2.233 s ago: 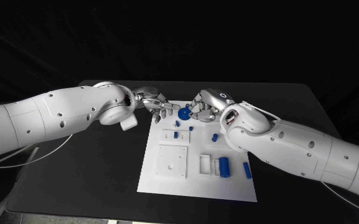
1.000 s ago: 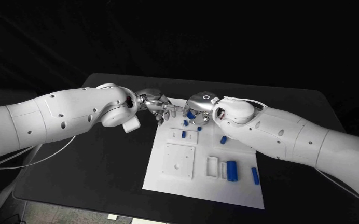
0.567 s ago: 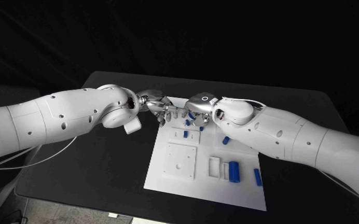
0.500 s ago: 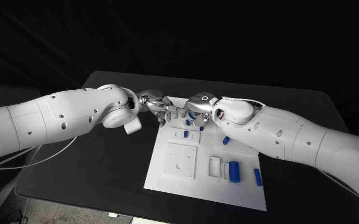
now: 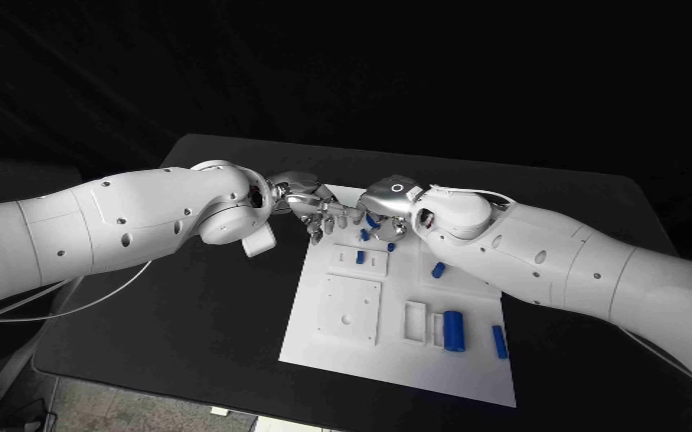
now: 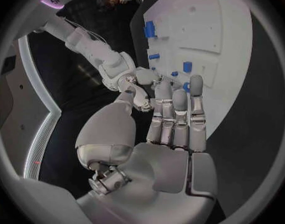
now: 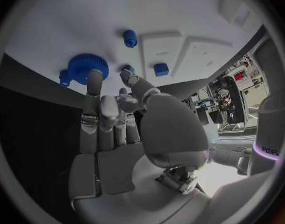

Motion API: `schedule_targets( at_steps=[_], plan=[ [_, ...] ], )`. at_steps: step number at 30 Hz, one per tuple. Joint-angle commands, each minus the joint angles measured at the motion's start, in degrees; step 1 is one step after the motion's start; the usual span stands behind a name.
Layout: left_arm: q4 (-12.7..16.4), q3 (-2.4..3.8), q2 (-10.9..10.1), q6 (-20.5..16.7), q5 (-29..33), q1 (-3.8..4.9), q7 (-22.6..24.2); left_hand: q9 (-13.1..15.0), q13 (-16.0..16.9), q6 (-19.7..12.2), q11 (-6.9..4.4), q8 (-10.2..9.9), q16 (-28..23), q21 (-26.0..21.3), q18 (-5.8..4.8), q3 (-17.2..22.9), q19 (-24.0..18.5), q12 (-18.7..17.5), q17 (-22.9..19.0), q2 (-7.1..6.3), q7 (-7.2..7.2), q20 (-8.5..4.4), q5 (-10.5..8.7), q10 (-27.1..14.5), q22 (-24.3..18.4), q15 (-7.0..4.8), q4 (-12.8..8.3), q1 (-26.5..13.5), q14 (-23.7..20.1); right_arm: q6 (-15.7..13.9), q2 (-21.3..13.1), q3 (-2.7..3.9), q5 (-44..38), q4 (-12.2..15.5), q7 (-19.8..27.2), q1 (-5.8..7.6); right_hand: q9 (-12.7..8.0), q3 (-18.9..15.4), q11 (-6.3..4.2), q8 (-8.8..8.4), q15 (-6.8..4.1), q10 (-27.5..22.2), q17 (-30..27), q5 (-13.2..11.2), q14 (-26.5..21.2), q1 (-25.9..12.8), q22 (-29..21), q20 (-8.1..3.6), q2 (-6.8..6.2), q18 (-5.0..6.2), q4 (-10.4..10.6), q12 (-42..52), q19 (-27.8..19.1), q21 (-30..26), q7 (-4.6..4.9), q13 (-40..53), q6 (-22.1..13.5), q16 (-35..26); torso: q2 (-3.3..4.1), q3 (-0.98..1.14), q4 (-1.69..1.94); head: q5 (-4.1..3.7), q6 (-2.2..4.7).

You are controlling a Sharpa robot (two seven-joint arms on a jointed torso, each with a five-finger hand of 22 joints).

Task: Assemble the parts on the task board

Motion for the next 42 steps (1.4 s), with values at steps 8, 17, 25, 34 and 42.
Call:
schedule_targets(
  at_steps=[8,17,25,34,42],
  plan=[
    [0.35,0.03,-0.06,1.20,0.47,0.31,0.56,0.08,-0.06,0.11,-0.24,0.27,-0.27,-0.28,0.43,0.09,0.45,-0.36,0.05,0.53,-0.01,0.07,-0.34,0.21,1.18,-0.11,-0.11,-0.17,-0.04,0.71,0.05,-0.25,-1.73,-0.47,0.66,0.08,-0.02,1.35,-0.03,0.23,-0.13,-0.10,0.15,-0.91,0.10,0.38,1.26,-0.08,-0.25,0.05,0.02,0.55,-0.41,-0.46,0.07,-0.18,0.72,0.33,0.03,0.03,-0.05,0.31,-0.42],
    [0.53,0.03,-0.04,1.34,0.47,0.46,0.53,0.07,-0.07,0.13,-0.24,0.26,-0.27,-0.29,0.42,0.09,0.45,-0.38,0.06,0.51,-0.03,0.07,-0.33,0.21,1.18,-0.12,-0.13,-0.09,-0.04,0.61,0.49,-0.37,-1.72,-0.69,1.09,0.08,-0.03,1.32,-0.05,0.21,-0.11,-0.15,0.16,-1.29,0.09,0.48,1.45,-0.05,-0.23,0.08,0.00,0.60,-0.38,-0.60,0.00,-0.26,0.66,0.36,0.01,-0.01,-0.08,0.46,-0.59],
    [0.91,0.03,-0.06,1.43,0.47,0.68,0.46,0.07,-0.07,0.14,-0.24,0.26,-0.26,-0.30,0.42,0.09,0.45,-0.38,0.06,0.51,-0.03,0.06,-0.33,0.21,1.18,-0.12,-0.15,-0.05,-0.03,0.83,0.78,-0.59,-1.71,-1.15,1.21,0.07,-0.03,1.26,-0.05,0.23,-0.11,-0.20,0.14,-1.42,0.05,0.50,1.58,-0.03,-0.16,0.07,0.03,0.63,-0.36,-0.73,0.02,-0.31,0.61,0.33,0.05,-0.06,-0.06,0.54,-0.84],
    [1.46,0.03,-0.12,1.56,0.47,0.89,0.46,0.06,-0.08,0.17,-0.25,0.26,-0.25,-0.30,0.42,0.07,0.47,-0.39,0.07,0.53,-0.03,0.05,-0.33,0.22,1.18,-0.13,-0.21,0.02,-0.03,1.25,0.97,-0.88,-1.70,-1.41,1.45,0.06,-0.01,1.23,0.02,0.23,-0.09,-0.31,0.10,-1.60,-0.01,0.52,1.85,-0.04,0.00,0.07,0.04,0.66,-0.31,-1.02,0.14,-0.46,1.00,0.31,0.20,-0.13,-0.02,0.73,-1.07],
    [1.52,0.03,-0.08,1.65,0.47,0.93,0.45,0.06,-0.08,0.17,-0.25,0.26,-0.25,-0.30,0.42,0.07,0.47,-0.39,0.07,0.53,-0.03,0.05,-0.33,0.22,1.18,-0.13,-0.21,0.02,-0.03,1.26,1.06,-1.06,-1.47,-1.54,1.66,0.05,0.13,0.97,0.61,0.25,0.21,-0.66,0.09,-2.89,-0.11,0.27,2.25,0.17,0.62,0.32,0.04,0.85,-0.29,-1.52,0.81,-0.67,4.16,0.33,0.20,-0.13,-0.08,0.88,-1.34]
  ],
)
